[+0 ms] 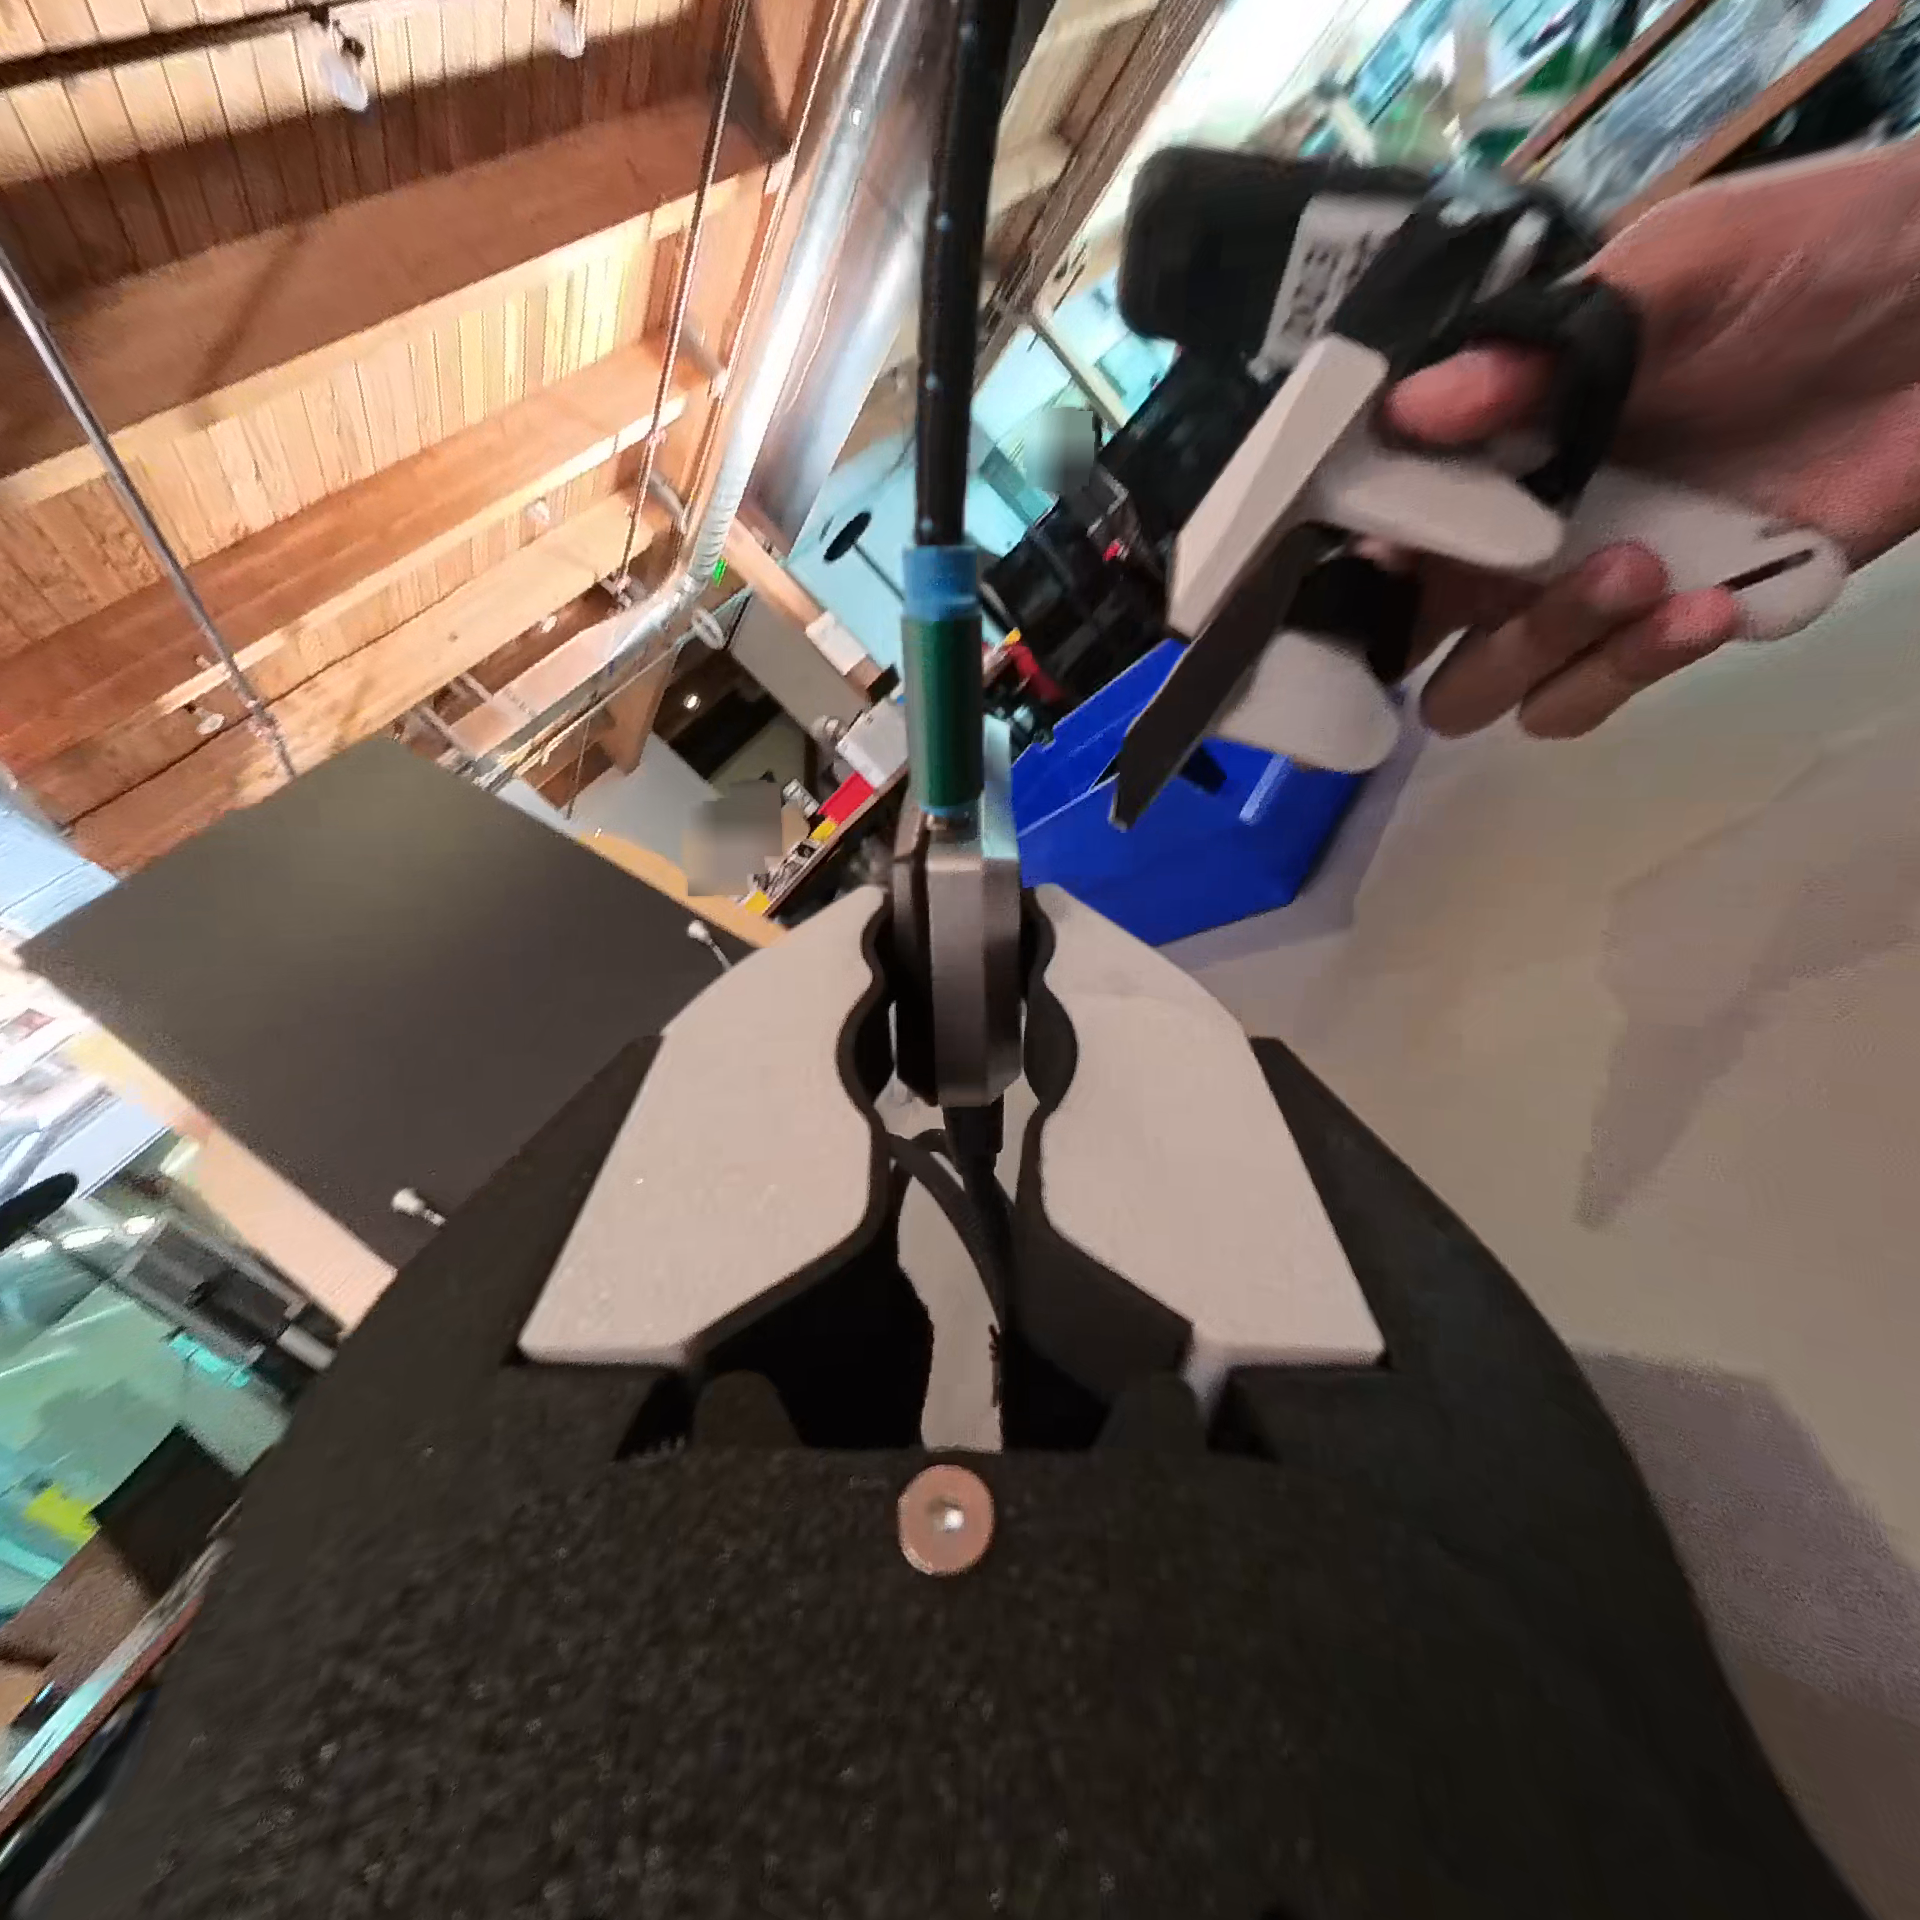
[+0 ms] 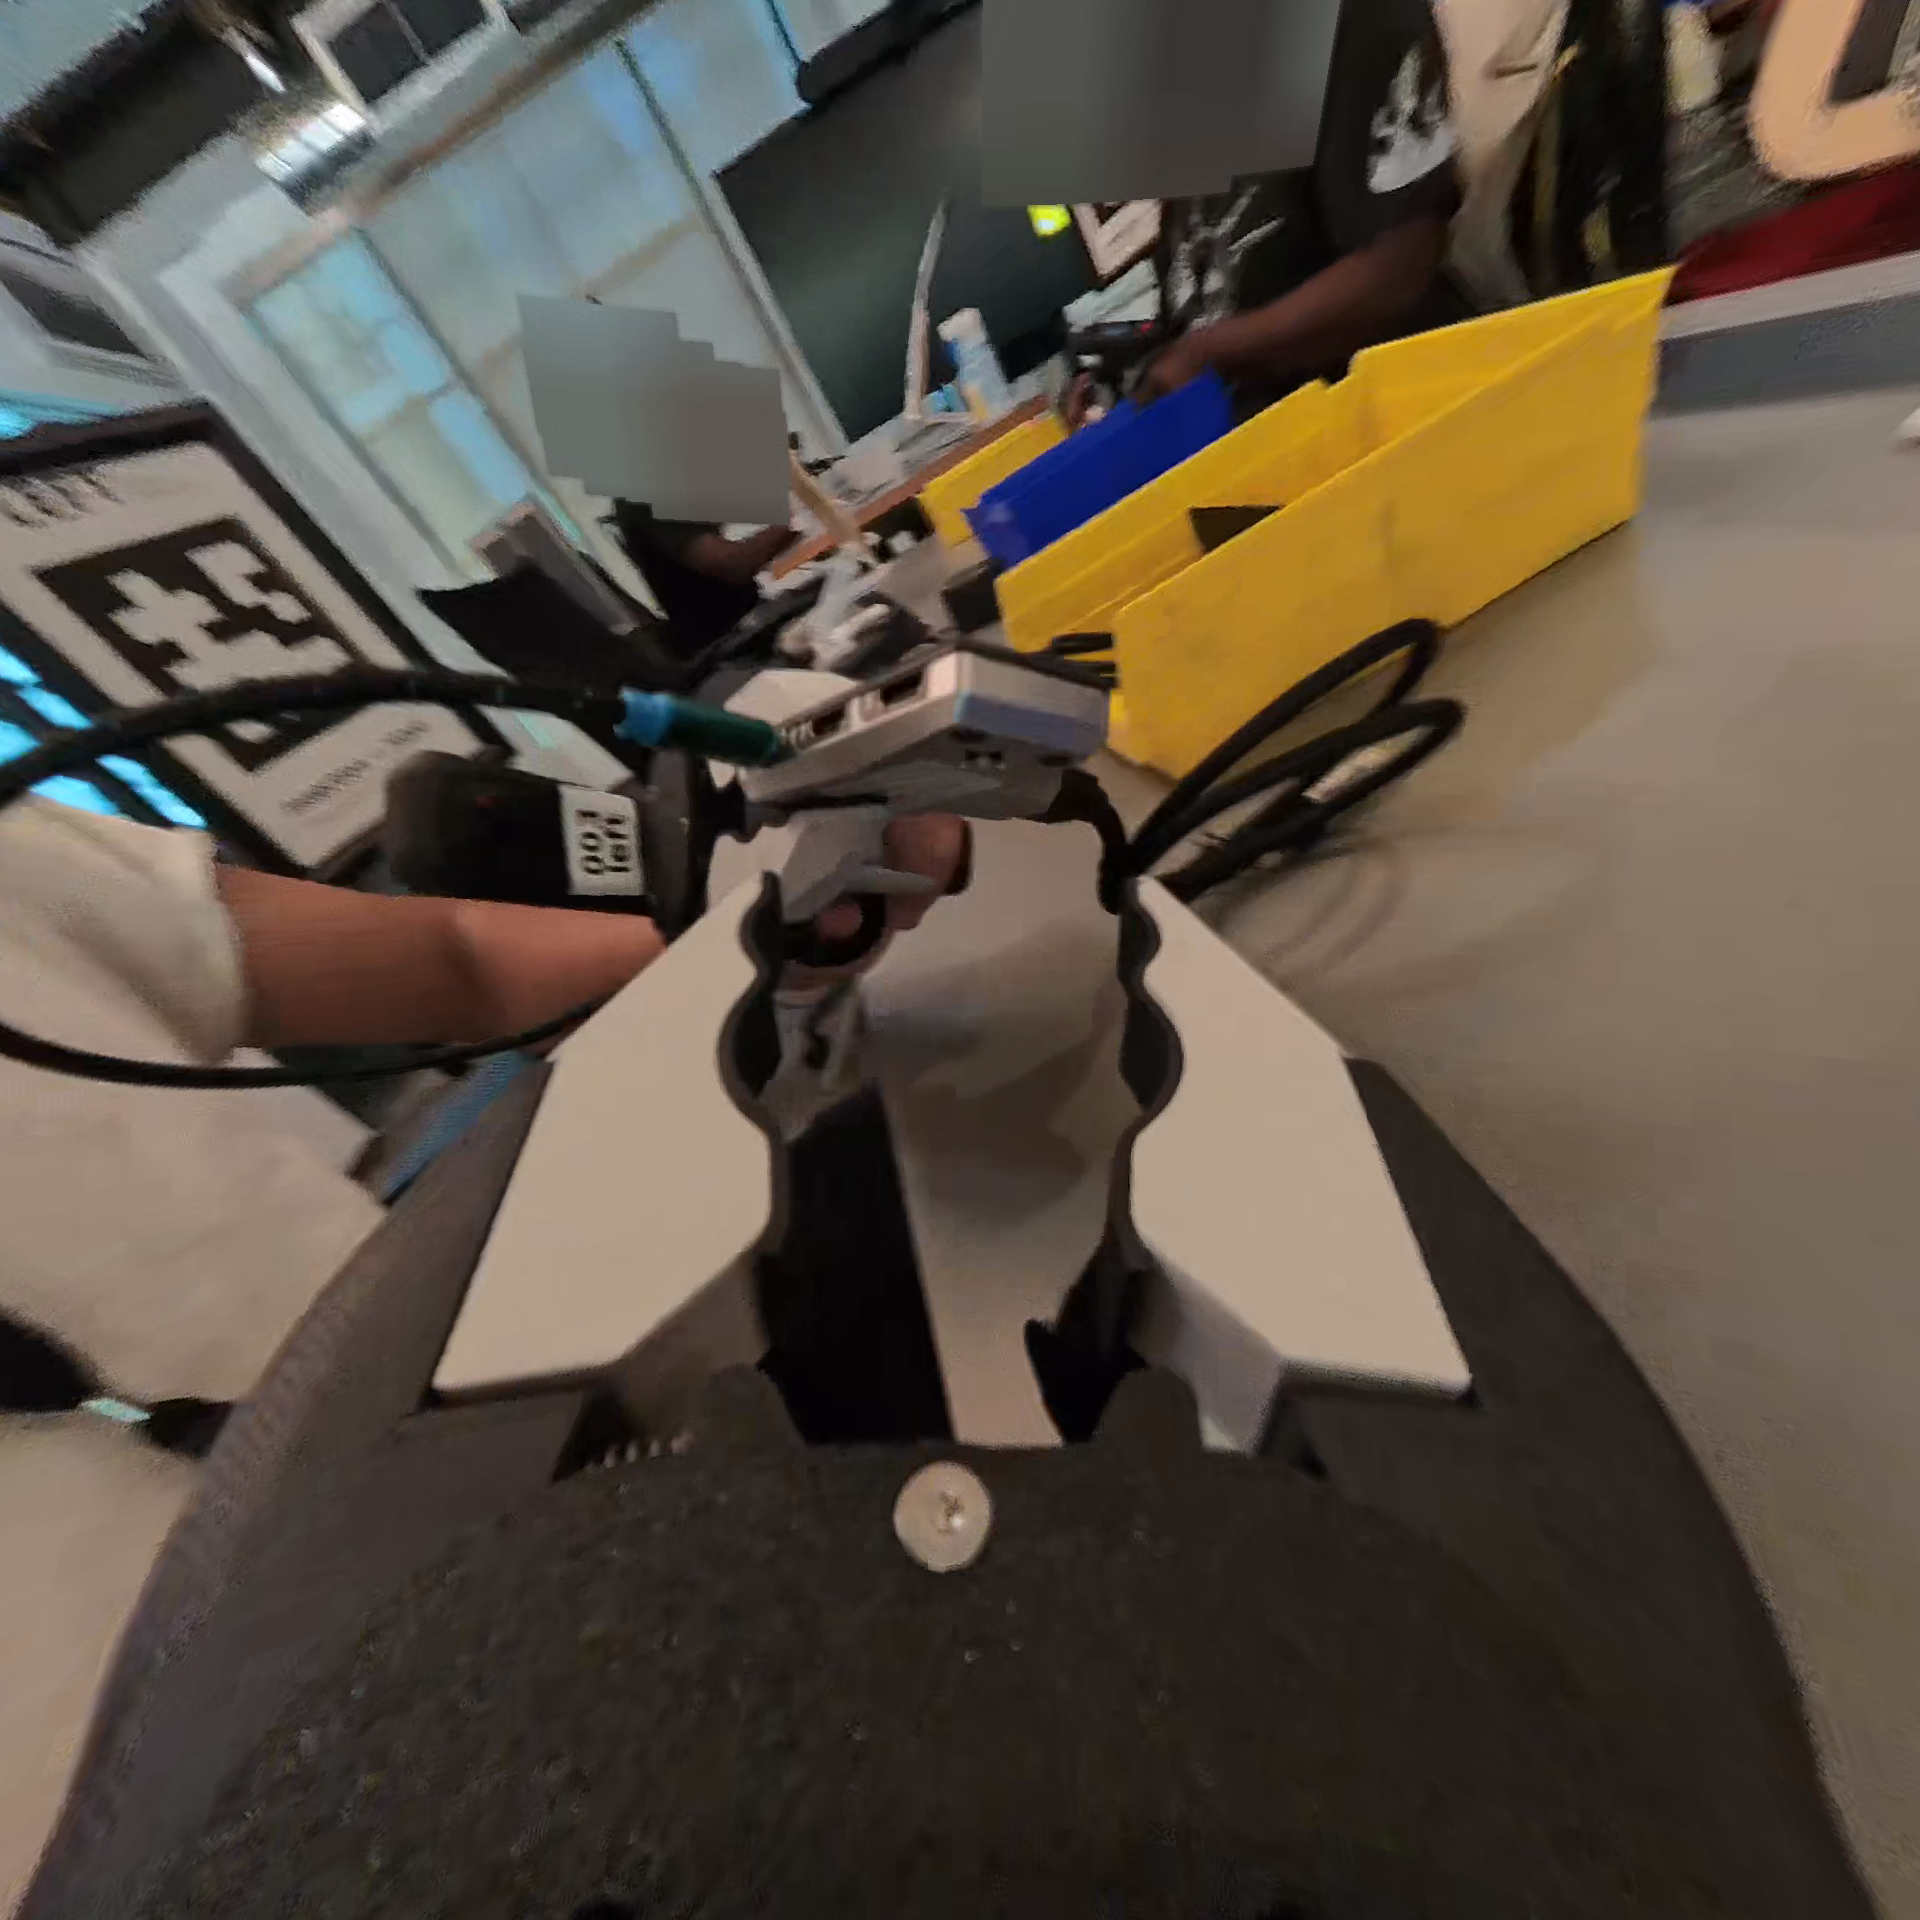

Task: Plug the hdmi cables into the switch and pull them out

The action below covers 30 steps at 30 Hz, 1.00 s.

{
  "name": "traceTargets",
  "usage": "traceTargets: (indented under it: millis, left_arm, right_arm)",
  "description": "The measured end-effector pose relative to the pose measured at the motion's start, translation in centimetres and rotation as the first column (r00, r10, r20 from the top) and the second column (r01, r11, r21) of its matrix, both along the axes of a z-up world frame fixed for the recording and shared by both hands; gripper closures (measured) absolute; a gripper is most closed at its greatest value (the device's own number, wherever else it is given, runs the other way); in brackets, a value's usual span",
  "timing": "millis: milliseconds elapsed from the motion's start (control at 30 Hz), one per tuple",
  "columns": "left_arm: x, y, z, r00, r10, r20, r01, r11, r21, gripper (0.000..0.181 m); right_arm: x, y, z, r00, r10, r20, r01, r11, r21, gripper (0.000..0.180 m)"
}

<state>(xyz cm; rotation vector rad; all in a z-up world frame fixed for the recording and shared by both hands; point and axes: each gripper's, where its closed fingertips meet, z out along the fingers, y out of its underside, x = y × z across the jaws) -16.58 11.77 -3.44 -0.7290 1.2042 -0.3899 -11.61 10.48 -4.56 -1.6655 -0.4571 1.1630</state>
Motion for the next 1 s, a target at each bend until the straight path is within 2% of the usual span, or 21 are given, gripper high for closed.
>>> traceTargets:
  millis: [100,233,267,300,367,467,533,700,800,900,1000]
  left_arm:
    - [0.1,-2.1,0.2,0.997,-0.072,-0.013,0.072,0.997,0.020,0.160]
    - [0.6,-4.4,-0.8,0.990,-0.112,-0.081,0.120,0.987,0.104,0.160]
    - [0.7,-4.7,-1.1,0.990,-0.113,-0.090,0.123,0.985,0.122,0.160]
    - [0.7,-4.8,-1.4,0.988,-0.114,-0.104,0.127,0.984,0.128,0.160]
    - [1.0,-4.6,-2.0,0.987,-0.094,-0.131,0.110,0.986,0.122,0.160]
    - [1.6,-2.8,-3.7,0.977,-0.027,-0.212,0.053,0.992,0.115,0.159]
    - [1.2,-0.6,-4.9,0.953,0.073,-0.295,-0.036,0.991,0.130,0.160]
    - [-3.3,7.2,-6.5,0.863,0.312,-0.398,-0.283,0.950,0.133,0.171]
    - [-7.7,13.0,-6.3,0.750,0.515,-0.415,-0.536,0.841,0.076,0.176]
    - [-11.9,17.1,-5.9,0.645,0.632,-0.429,-0.717,0.695,-0.054,0.178]
    - [-13.9,18.2,-4.9,0.659,0.638,-0.398,-0.740,0.642,-0.198,0.180]
  right_arm:
    - [-1.5,-0.6,0.6,0.982,0.124,-0.140,-0.134,0.989,-0.063,0.107]
    - [-3.5,-2.5,0.6,0.901,0.319,-0.295,-0.373,0.916,-0.150,0.103]
    - [-3.5,-2.4,0.3,0.898,0.320,-0.301,-0.380,0.909,-0.169,0.107]
    - [-3.5,-2.2,-0.6,0.915,0.305,-0.265,-0.362,0.911,-0.198,0.121]
    - [-3.1,-2.4,-1.2,0.924,0.311,-0.224,-0.358,0.909,-0.214,0.124]
    - [-2.3,-1.4,-2.1,0.964,0.230,-0.133,-0.255,0.941,-0.222,0.128]
    - [-1.8,-0.3,-2.7,0.988,0.140,-0.058,-0.149,0.967,-0.207,0.128]
    - [1.1,1.6,-2.0,0.996,-0.071,0.048,0.076,0.992,-0.105,0.127]
    - [4.0,3.3,-4.3,0.947,-0.242,0.213,0.263,0.962,-0.074,0.127]
    - [5.3,5.1,-6.5,0.871,-0.342,0.354,0.386,0.920,-0.061,0.128]
    - [4.6,7.6,-7.1,0.859,-0.353,0.372,0.413,0.906,-0.094,0.128]
